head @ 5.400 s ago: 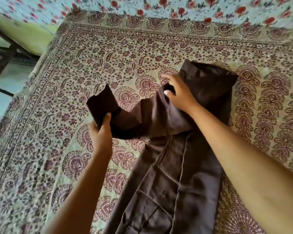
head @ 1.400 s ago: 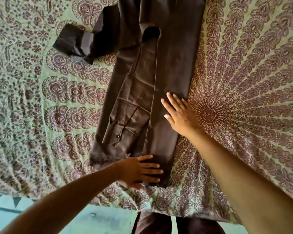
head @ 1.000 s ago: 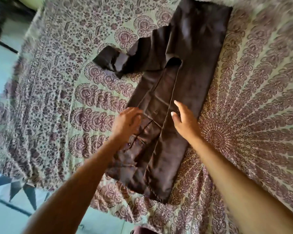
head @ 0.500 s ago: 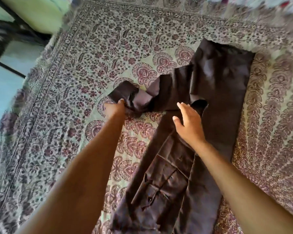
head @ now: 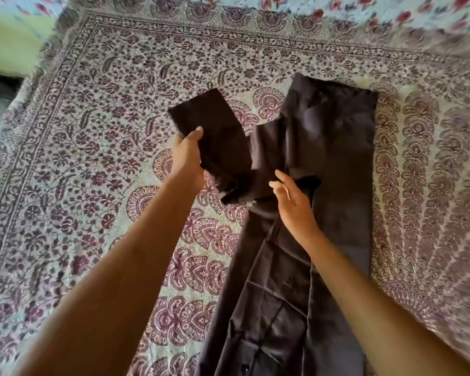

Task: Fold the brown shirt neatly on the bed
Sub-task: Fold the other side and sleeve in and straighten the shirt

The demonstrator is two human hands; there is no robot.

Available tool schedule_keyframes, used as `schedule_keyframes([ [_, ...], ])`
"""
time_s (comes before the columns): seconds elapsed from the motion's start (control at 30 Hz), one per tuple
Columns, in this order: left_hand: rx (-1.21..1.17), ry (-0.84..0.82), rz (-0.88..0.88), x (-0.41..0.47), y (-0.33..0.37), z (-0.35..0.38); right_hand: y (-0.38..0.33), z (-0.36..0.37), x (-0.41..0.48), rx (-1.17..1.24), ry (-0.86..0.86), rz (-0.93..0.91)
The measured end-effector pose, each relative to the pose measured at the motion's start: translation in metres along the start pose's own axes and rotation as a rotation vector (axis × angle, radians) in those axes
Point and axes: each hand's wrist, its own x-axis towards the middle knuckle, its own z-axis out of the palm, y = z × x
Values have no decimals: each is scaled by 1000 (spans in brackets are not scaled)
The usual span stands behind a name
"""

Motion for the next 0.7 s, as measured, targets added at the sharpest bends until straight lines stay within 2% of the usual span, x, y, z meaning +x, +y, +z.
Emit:
schedule_keyframes([
  [0.13, 31, -416, -34, -66, 18, 41, -33, -30, -7, 358, -34, 205],
  [0.23, 139, -618, -68, -121, 23, 57, -62, -64, -25, 668, -117, 325],
  [0.37, 486, -914, -91, -200, 16, 58, -73, -106, -64, 984, -203, 319],
  [0.43, 728, -1104, -125, -234, 9, 55, -73, -123, -90, 867, -192, 332],
  [0.53, 1009, -1213, -178, -269, -8, 45, -62, -139, -129, 566, -73, 342],
  [0.63, 1283, -1190, -77, -278, -27, 21, -30, -147, -152, 528, 126, 316],
  [0.7, 1444, -1104, 14, -281, -39, -2, -8, -147, -163, 535, 221, 337],
])
